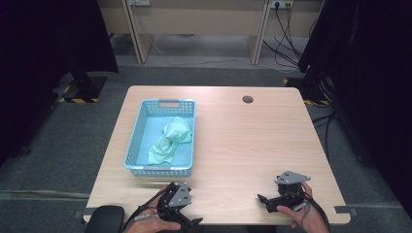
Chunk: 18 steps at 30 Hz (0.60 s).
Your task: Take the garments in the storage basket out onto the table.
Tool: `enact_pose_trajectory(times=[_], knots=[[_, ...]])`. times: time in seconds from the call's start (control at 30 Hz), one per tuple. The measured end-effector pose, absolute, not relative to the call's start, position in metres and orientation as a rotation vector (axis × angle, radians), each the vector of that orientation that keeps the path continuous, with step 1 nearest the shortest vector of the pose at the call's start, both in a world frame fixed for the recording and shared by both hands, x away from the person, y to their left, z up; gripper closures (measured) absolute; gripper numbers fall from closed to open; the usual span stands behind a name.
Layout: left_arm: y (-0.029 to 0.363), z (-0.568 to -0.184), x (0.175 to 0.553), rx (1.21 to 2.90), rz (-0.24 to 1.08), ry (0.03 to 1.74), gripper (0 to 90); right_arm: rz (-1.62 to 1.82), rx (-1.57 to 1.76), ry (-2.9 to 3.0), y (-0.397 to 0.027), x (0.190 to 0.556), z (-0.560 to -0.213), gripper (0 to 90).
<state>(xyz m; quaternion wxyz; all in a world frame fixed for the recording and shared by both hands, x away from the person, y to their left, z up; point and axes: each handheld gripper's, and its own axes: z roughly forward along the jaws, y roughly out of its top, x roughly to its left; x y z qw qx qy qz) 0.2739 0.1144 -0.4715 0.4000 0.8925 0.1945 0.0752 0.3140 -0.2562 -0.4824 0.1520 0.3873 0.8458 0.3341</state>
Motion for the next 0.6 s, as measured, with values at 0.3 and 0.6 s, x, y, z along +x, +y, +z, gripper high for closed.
enact_pose_trajectory(times=[0.3, 0.6], knots=[[0.109, -0.454, 0.268, 2.197, 0.156, 0.450, 2.6, 0.958, 1.112, 2.426, -0.256, 0.314, -0.482, 0.3], [0.106, -0.428, 0.268, 2.166, 0.185, 0.403, 2.5, 0.958, 1.113, 2.424, -0.256, 0.314, -0.482, 0.3]])
